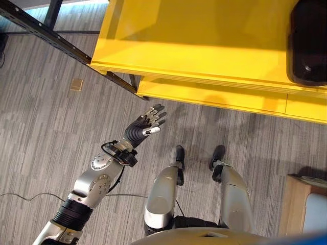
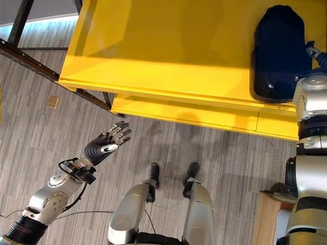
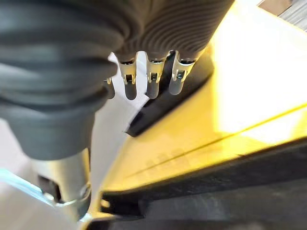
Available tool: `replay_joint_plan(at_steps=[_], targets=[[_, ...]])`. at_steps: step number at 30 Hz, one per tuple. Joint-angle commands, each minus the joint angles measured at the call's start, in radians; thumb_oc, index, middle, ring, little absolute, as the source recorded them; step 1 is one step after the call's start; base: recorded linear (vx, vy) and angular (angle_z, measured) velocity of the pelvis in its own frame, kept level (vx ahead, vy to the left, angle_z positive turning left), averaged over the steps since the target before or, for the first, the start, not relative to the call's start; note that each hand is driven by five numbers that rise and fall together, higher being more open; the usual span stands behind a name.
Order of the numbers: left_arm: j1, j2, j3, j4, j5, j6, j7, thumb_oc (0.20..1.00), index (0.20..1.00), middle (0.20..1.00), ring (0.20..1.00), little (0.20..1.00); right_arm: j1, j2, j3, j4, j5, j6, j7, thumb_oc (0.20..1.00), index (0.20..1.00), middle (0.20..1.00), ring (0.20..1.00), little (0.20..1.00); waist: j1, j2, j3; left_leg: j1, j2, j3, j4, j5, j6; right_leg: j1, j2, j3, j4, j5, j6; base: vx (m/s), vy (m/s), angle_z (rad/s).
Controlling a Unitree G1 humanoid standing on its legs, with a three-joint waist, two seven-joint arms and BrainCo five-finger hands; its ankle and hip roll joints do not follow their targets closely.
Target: Move parts from the plastic box to the shelf.
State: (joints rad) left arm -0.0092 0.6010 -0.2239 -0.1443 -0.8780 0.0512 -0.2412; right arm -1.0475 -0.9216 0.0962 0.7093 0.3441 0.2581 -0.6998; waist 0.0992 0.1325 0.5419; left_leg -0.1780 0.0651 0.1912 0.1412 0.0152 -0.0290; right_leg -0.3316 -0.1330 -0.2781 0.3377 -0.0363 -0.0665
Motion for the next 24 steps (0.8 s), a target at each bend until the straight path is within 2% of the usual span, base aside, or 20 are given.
replay_joint_plan(at_steps=[1,3,6,10,12,15,18,21,24], targets=[[0.064,-0.008,0.005,-0.090,-0.052,-0.081,-0.021,1.000,1.000,1.000,1.000,1.000,0.033,-0.029,-0.023,-0.187,-0.093,-0.180,-0.069,1.000,1.000,1.000,1.000,1.000,-0.009,0.003,-0.063,0.009,0.022,-0.038,-0.041,0.008,-0.059,0.072,0.018,0.036,0.139,-0.192,0.095,0.05,0.094,-0.11],[0.078,-0.017,0.020,-0.086,-0.038,-0.075,-0.049,1.000,1.000,1.000,1.000,1.000,0.099,-0.005,-0.058,-0.290,-0.104,-0.176,-0.062,1.000,1.000,1.000,1.000,1.000,-0.018,-0.005,-0.080,0.031,0.026,-0.033,-0.057,0.008,-0.060,0.096,0.020,0.042,0.106,-0.181,0.098,0.06,0.084,-0.11],[0.115,-0.043,0.051,-0.085,-0.021,-0.071,-0.082,1.000,1.000,1.000,1.000,1.000,0.314,0.065,-0.148,-0.520,-0.156,-0.157,-0.001,1.000,1.000,1.000,1.000,1.000,-0.052,-0.023,-0.116,0.075,0.039,-0.018,-0.096,0.014,-0.063,0.148,0.026,0.063,0.024,-0.149,0.113,0.08,0.118,-0.07],[0.139,-0.079,0.082,-0.082,-0.013,-0.070,-0.077,1.000,1.000,1.000,1.000,1.000,0.576,0.187,-0.176,-0.722,-0.244,-0.130,0.056,1.000,1.000,1.000,1.000,1.000,-0.102,-0.045,-0.157,0.112,0.055,0.010,-0.133,0.030,-0.061,0.190,0.038,0.098,-0.057,-0.104,0.127,0.07,0.109,-0.15],[0.148,-0.098,0.100,-0.078,-0.003,-0.064,-0.075,1.000,1.000,1.000,1.000,1.000,0.735,0.258,-0.183,-0.772,-0.227,-0.151,0.095,1.000,1.000,1.000,1.000,1.000,-0.132,-0.059,-0.172,0.131,0.062,0.024,-0.148,0.035,-0.062,0.210,0.041,0.113,-0.087,-0.088,0.137,0.05,0.072,-0.39],[0.177,-0.127,0.130,-0.079,0.019,-0.055,-0.077,1.000,1.000,1.000,1.000,1.000,0.951,0.312,-0.194,-0.846,-0.266,-0.191,0.172,1.000,1.000,1.000,1.000,1.000,-0.178,-0.083,-0.205,0.163,0.077,0.064,-0.163,0.037,-0.059,0.241,0.048,0.139,-0.143,-0.055,0.149,0.08,0.066,-0.28],[0.193,-0.137,0.151,-0.077,0.026,-0.053,-0.072,1.000,1.000,1.000,1.000,1.000,1.109,0.323,-0.189,-0.917,-0.375,-0.233,0.229,1.000,1.000,1.000,1.000,1.000,-0.213,-0.104,-0.231,0.194,0.077,0.092,-0.176,0.029,-0.052,0.261,0.049,0.161,-0.171,-0.039,0.163,0.06,0.034,-0.39],[0.202,-0.130,0.158,-0.077,0.024,-0.049,-0.074,1.000,1.000,1.000,1.000,1.000,1.166,0.304,-0.186,-0.932,-0.460,-0.230,0.261,1.000,1.000,1.000,1.000,1.000,-0.226,-0.113,-0.247,0.202,0.077,0.108,-0.181,0.023,-0.048,0.268,0.053,0.174,-0.187,-0.030,0.167,0.02,0.010,-0.24],[0.212,-0.109,0.161,-0.079,0.023,-0.045,-0.079,1.000,1.000,1.000,1.000,1.000,1.181,0.230,-0.168,-0.912,-0.586,-0.201,0.322,1.000,1.000,1.000,1.000,1.000,-0.225,-0.125,-0.257,0.220,0.073,0.122,-0.191,0.016,-0.043,0.281,0.051,0.172,-0.199,-0.028,0.176,0.01,0.000,-0.05]])
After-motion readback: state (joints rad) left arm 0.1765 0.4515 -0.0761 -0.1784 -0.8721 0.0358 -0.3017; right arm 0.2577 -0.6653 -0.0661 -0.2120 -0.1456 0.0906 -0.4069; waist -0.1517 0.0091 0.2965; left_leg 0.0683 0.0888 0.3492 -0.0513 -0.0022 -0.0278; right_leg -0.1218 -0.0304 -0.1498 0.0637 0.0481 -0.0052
